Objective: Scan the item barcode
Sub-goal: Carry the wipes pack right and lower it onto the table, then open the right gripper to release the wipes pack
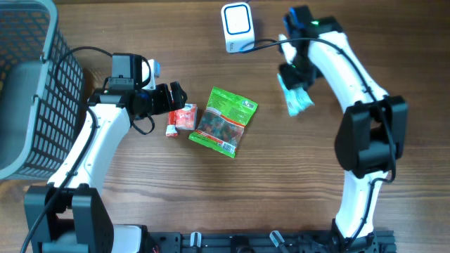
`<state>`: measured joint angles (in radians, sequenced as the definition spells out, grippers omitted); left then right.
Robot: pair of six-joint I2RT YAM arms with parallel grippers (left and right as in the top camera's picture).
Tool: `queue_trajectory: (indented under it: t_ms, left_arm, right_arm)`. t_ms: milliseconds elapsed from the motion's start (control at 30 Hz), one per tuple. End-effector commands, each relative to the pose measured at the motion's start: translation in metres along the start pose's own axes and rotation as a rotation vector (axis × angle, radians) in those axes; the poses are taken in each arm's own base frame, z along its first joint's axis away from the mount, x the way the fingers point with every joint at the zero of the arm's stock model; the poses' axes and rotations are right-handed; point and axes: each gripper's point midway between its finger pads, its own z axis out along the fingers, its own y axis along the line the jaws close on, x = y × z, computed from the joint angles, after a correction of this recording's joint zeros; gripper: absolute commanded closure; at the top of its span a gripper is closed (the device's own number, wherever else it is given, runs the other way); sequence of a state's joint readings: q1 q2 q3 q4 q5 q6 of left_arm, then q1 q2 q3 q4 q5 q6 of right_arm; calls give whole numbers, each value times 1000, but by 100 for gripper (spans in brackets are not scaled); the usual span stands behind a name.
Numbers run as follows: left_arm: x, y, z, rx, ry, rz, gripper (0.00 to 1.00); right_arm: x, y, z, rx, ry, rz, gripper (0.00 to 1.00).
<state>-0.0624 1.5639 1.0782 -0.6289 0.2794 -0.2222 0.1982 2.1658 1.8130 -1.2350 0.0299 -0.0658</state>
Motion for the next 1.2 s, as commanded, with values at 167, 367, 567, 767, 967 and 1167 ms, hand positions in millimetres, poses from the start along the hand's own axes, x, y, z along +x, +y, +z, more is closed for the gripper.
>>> queue_trajectory:
  t_ms: [167,367,567,767,967,1167]
  left_arm:
    - [-8,-3,-7,13,-27,3,0]
    - [-8,-3,-7,13,-27,3,0]
    - [-8,-3,-7,13,-27,3,0]
    - [-8,-3,-7,13,-27,3,0]
    - [-8,-3,-7,13,-27,3,0]
    - [-8,-3,-7,13,-27,3,0]
  right_arm:
    - [42,-49,37,-2,126,169,93]
    - [36,-63,33,46,96,184,15]
    - [18,-62,-3,41,8,197,21]
    - [3,-29,-28,-69,-79,197,23]
    - [4,6,-18,-226,-63,184,74]
    - [12,9,16,-221,-42,270,82]
